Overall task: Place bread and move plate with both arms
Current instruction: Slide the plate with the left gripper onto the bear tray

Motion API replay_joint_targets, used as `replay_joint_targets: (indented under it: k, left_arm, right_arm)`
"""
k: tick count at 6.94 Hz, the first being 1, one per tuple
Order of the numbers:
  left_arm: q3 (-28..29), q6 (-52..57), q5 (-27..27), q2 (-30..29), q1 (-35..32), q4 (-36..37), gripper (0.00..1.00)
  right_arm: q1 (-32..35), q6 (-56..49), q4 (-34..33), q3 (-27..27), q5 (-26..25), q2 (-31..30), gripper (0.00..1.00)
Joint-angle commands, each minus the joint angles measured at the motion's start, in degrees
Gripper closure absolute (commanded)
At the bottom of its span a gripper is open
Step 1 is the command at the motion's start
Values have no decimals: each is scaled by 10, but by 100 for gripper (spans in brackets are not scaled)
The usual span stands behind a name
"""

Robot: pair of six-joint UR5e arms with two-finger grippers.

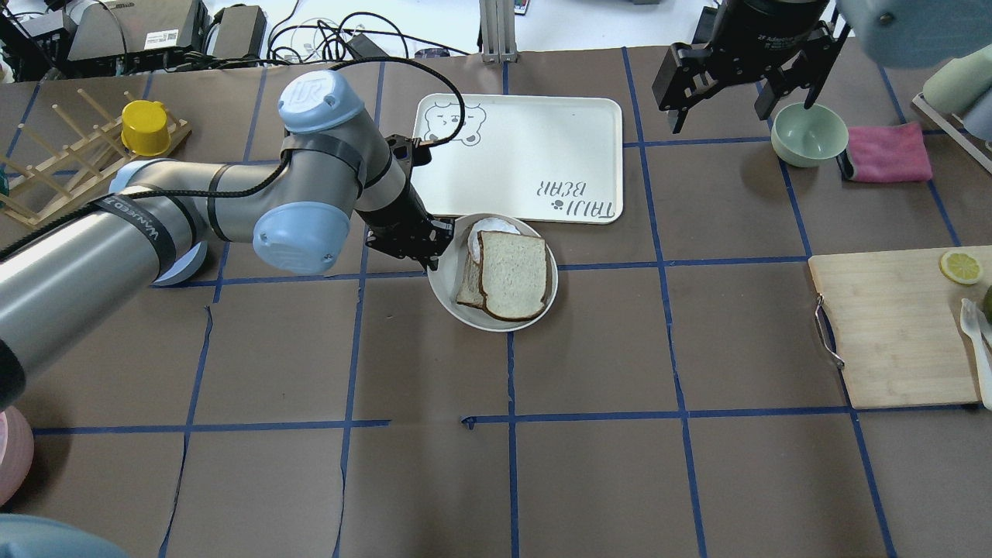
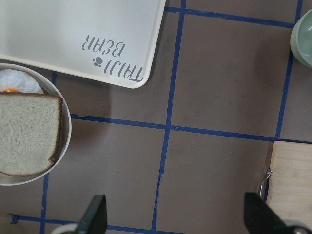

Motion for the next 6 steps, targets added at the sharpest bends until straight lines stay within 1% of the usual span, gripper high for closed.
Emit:
replay_joint_targets:
  k: [1, 2, 5, 6]
  left_arm:
    - [49, 6, -18, -30, 20, 0, 100]
    - [92, 1, -18, -62, 22, 9, 100]
    - [261, -15, -22, -203, 22, 9, 100]
    - [304, -29, -37, -243, 22, 10, 100]
  right_arm:
    - [0, -5, 0, 0, -1, 0, 0]
    - [0, -5, 0, 0, -2, 0, 0]
    - [0, -12, 0, 0, -3, -1, 0]
    - [0, -12, 0, 0, -4, 0, 0]
